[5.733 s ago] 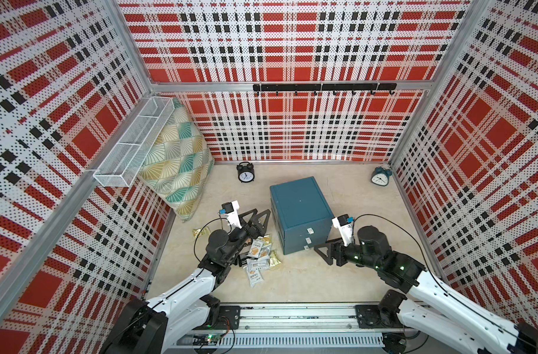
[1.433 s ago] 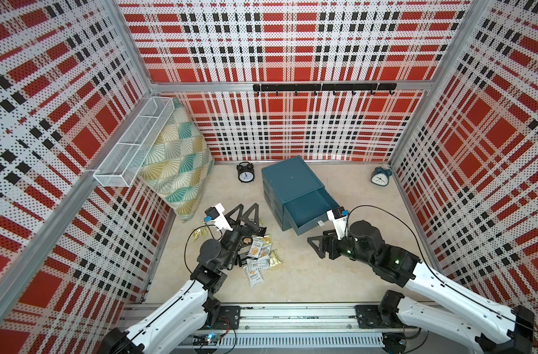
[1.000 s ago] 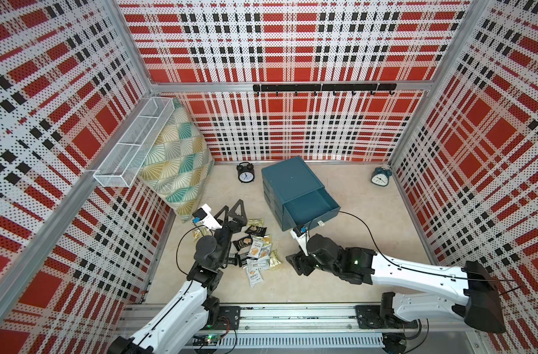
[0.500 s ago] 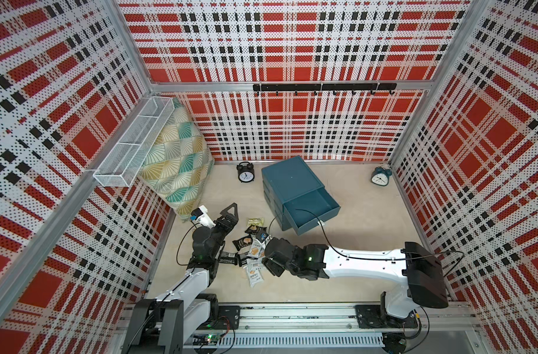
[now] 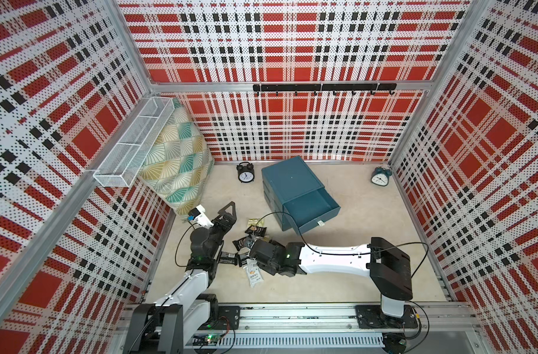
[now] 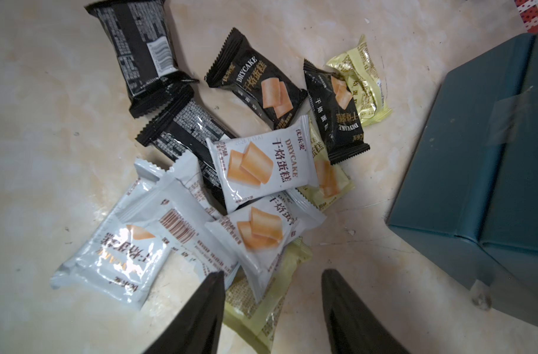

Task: Place the cookies into the drawer by color
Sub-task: Pick up the cookie at the center of the board.

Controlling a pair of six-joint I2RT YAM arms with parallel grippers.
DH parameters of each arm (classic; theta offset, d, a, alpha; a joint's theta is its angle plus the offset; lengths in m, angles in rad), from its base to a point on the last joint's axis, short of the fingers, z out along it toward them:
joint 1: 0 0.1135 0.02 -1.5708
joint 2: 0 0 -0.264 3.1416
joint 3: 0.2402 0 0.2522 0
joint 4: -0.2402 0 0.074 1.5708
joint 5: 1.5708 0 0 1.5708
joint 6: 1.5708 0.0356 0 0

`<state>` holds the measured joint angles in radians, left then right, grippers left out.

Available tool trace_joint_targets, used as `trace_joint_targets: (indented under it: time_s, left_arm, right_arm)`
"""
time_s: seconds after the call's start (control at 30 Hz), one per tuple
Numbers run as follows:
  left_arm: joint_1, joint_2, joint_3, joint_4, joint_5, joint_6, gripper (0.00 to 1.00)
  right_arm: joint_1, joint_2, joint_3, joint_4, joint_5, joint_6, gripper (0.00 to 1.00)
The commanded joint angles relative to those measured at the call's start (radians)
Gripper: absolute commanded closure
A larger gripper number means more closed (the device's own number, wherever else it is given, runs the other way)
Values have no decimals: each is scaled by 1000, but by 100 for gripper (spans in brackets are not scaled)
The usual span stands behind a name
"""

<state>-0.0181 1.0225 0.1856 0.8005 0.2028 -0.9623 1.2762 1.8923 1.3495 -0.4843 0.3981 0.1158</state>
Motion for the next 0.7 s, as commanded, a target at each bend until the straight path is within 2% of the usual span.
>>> trace_joint_targets:
  time_s: [0.0, 0.23, 0.37, 0.57, 0.67]
  left_arm:
    - [9, -16, -11, 22, 0, 4, 1]
    - [10, -16, -12, 22, 0, 4, 1]
    - [9, -16, -12, 22, 0, 2, 1]
    - [9, -24, -15, 22, -1, 2, 1]
    - [9, -31, -15, 22, 2, -1, 1]
  right_arm:
    - [3, 40, 36, -36, 35, -32, 43]
    - [4, 83, 50, -46, 50, -37, 47]
    - [3, 90, 54, -52, 60, -34, 54]
    - [4, 83, 54, -44, 54, -29, 72]
    - [3, 68, 53, -38, 41, -22, 85]
